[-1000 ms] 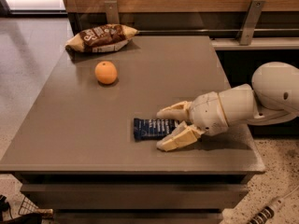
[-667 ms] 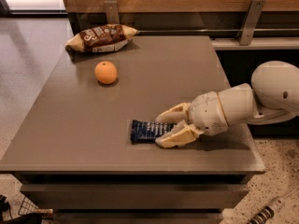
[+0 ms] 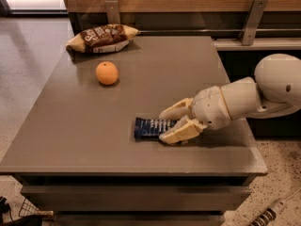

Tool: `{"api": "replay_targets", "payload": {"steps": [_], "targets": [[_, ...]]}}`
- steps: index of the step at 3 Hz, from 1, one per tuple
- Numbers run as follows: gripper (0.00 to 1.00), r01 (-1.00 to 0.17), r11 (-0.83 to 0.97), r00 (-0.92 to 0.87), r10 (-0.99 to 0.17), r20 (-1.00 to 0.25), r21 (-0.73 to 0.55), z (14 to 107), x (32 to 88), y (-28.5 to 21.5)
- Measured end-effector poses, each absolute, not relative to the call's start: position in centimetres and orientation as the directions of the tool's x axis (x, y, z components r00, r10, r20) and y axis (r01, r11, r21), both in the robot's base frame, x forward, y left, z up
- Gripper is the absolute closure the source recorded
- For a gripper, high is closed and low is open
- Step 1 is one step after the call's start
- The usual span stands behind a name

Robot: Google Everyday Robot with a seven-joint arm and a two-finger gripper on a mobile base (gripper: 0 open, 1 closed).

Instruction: Move rxbar blueberry near brown chip bag

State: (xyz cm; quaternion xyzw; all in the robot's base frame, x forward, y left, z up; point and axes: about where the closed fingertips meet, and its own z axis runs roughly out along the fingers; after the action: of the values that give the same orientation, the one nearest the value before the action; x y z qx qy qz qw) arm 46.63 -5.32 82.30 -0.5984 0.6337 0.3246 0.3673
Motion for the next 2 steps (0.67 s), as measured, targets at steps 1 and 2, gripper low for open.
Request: {"api": "replay_targets", "payload": {"steps": [1, 2], "targets": [[1.0, -0.99, 0.123, -0.004, -0.536, -0.844, -0.073, 86.7, 52.6, -9.2], [1.0, -0.981, 0.167, -0.005, -0.541, -0.841, -0.102, 89.4, 56.5, -11.6]]}}
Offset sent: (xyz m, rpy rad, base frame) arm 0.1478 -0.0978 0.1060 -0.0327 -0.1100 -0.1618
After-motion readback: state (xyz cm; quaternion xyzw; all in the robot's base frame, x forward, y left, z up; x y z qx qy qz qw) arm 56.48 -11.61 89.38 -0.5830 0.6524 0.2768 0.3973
